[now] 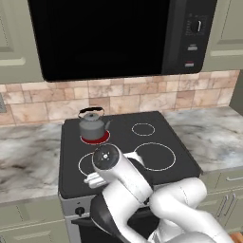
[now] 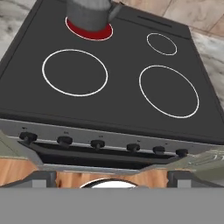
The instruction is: The kettle is done boiling. Turn off the stove, then wait for 300 timesteps before moving the kettle to the dining table.
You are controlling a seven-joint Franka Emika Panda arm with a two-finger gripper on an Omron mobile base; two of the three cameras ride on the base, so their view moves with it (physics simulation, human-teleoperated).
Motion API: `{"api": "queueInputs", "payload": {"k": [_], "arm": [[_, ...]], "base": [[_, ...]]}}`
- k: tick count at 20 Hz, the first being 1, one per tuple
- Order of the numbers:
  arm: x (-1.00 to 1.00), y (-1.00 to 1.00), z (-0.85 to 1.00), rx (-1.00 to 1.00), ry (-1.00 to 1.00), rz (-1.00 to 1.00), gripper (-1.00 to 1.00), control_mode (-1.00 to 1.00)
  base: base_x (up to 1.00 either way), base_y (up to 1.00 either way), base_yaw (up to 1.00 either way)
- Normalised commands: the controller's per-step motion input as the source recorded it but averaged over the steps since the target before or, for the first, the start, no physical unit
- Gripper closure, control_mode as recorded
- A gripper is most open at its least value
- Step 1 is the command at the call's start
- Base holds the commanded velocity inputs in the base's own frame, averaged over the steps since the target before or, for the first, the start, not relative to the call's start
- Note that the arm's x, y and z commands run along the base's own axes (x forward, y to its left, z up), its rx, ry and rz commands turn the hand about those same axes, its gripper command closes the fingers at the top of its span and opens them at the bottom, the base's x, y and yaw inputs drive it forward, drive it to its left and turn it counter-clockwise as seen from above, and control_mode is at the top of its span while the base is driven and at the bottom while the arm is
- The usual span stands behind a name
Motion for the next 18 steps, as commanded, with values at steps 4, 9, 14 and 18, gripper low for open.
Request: {"api": "queueInputs", "payload": {"k": [4,9,14,18], "arm": [[-0.29,0.04,-0.19,-0.02,-0.1,0.0,-1.0,-1.0],[-0.31,0.0,-0.25,-0.02,-0.12,0.0,-1.0,-1.0],[-0.25,0.0,-0.24,-0.02,-0.12,0.0,-1.0,-1.0],[-0.15,0.0,-0.3,-0.03,-0.13,0.01,-1.0,-1.0]], "base": [[0.0,0.0,0.0],[0.0,0.0,0.0],[0.0,0.0,0.0],[0.0,0.0,0.0]]}}
